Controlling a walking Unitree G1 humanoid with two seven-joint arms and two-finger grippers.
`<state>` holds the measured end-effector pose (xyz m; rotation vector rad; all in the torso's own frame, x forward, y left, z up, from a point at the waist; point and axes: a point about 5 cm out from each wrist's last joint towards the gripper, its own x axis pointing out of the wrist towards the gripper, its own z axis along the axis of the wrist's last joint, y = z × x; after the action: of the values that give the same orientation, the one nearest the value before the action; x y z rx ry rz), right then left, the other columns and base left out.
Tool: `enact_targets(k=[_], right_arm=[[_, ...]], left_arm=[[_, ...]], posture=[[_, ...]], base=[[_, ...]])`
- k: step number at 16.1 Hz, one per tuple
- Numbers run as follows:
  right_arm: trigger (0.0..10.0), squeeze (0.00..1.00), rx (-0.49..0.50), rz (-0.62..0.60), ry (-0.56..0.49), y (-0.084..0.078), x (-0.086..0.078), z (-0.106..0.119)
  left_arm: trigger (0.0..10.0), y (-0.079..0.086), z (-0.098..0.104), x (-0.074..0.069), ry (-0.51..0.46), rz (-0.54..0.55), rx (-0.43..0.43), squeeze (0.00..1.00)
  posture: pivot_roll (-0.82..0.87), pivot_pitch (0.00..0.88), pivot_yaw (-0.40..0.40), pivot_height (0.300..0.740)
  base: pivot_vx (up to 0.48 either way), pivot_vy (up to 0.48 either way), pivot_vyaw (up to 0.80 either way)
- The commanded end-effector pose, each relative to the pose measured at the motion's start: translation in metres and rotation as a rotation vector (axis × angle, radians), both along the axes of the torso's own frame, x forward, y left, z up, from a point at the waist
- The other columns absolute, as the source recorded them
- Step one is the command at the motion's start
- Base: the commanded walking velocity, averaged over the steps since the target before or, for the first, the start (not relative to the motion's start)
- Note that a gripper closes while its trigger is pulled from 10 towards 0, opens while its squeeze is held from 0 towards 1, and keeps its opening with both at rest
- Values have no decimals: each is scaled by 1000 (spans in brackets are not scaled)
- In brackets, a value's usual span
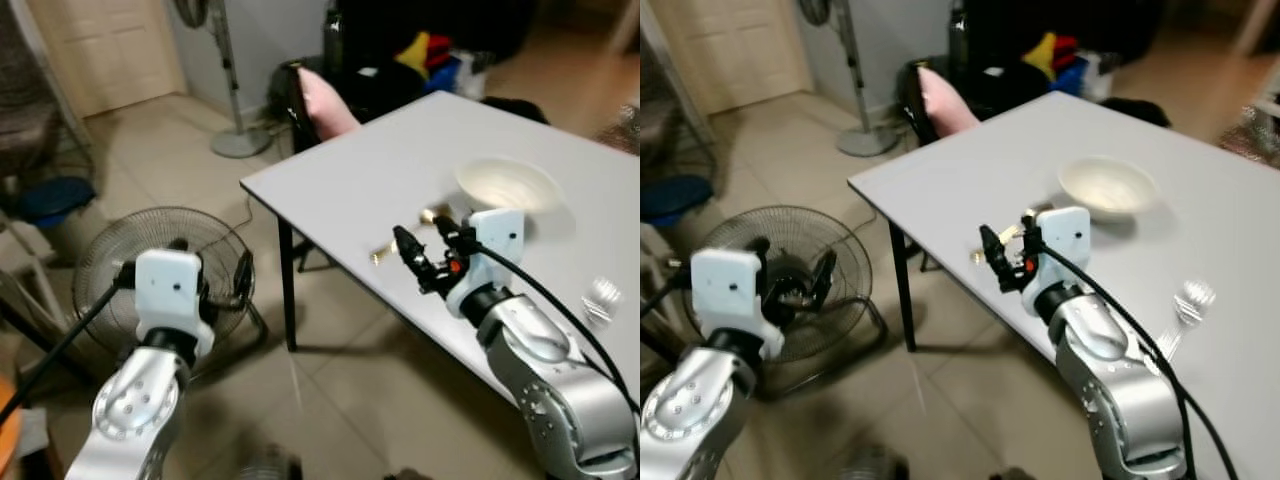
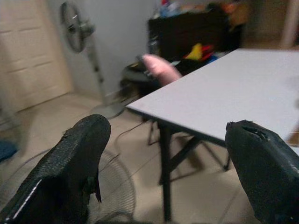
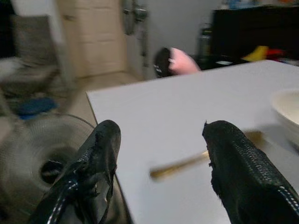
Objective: Setting the table
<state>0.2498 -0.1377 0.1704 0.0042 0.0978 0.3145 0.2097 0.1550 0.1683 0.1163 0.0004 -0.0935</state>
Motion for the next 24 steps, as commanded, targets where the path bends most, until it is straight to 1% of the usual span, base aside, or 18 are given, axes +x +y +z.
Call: enact_targets(k=[1,5,8,10,12,14,18,22,24], right_arm=[[10000,0,-3,6,-2,1,0,-1],[10000,0,-18,12,27,-2,0,-10],[10000,0,-20,38,91,-2,-3,-25],[10000,0,15,68,122,0,-4,-30],[10000,0,46,44,134,-3,-2,-35],[10000,0,48,38,135,-5,1,-36],[10000,0,75,60,125,-4,7,-31],[10000,0,83,59,123,-3,12,-30],[10000,0,84,78,121,0,15,-29]], left_arm=[[10000,1,-1,-1,6,-3,13,0],[10000,0,-2,-2,7,3,14,0],[10000,3,-5,-6,30,19,40,0],[10000,5,-5,-9,23,37,55,0],[10000,7,-1,-8,-1,61,68,0],[10000,10,3,-7,-25,96,73,0],[10000,8,4,-7,-28,75,69,0],[10000,10,7,-7,-41,81,66,0],[10000,10,7,-8,-43,75,69,0]], posture=[[-71,0,42,740],[-69,0,40,740],[-62,0,45,740],[-61,0,44,740],[-45,0,37,740],[-44,0,34,740],[-46,0,34,740],[-37,0,20,740],[-36,0,20,740]], base=[[-304,0,0],[-217,0,0],[0,0,760],[0,0,800],[0,0,800],[0,0,800],[0,0,800],[0,0,800],[253,0,800]])
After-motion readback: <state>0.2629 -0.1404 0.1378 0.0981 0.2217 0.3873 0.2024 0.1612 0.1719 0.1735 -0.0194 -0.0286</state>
